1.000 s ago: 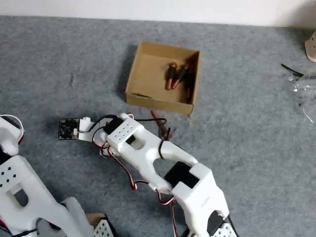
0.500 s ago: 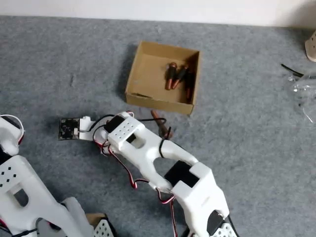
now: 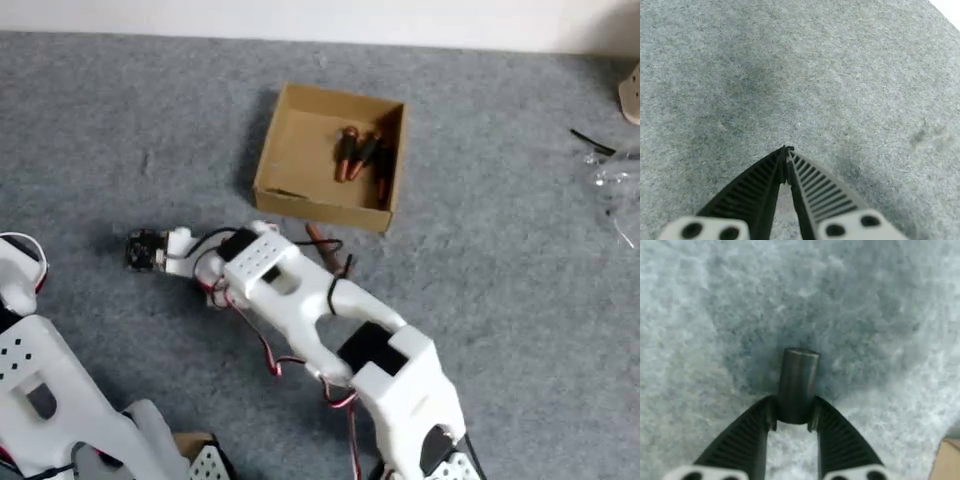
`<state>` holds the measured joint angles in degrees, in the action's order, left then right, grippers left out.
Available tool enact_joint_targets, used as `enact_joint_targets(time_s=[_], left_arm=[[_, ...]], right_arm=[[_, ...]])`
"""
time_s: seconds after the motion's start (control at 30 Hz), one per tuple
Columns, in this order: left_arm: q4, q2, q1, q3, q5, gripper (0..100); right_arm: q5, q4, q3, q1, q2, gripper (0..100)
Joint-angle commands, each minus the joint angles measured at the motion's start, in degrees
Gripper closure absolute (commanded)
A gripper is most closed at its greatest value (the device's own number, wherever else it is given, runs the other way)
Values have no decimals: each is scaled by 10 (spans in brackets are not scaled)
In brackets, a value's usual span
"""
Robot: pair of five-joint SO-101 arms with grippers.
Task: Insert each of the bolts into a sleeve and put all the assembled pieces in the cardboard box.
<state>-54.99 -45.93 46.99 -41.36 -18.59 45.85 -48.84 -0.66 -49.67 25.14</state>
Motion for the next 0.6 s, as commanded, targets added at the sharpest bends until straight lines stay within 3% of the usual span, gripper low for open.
enact_joint_targets(time_s=[0.0,0.27,0.43,0.57], left_arm=[[-2,-7,-1,23,0,992],[-2,-7,-37,24,2,992],[-2,-7,-110,23,2,992],[-15,-3,-206,22,3,992]], right_arm=[[-36,-22,24,47,-108,993],[-93,-25,7,143,-244,993],[-98,-24,-49,199,-293,993],[-98,-24,-113,247,-342,993]])
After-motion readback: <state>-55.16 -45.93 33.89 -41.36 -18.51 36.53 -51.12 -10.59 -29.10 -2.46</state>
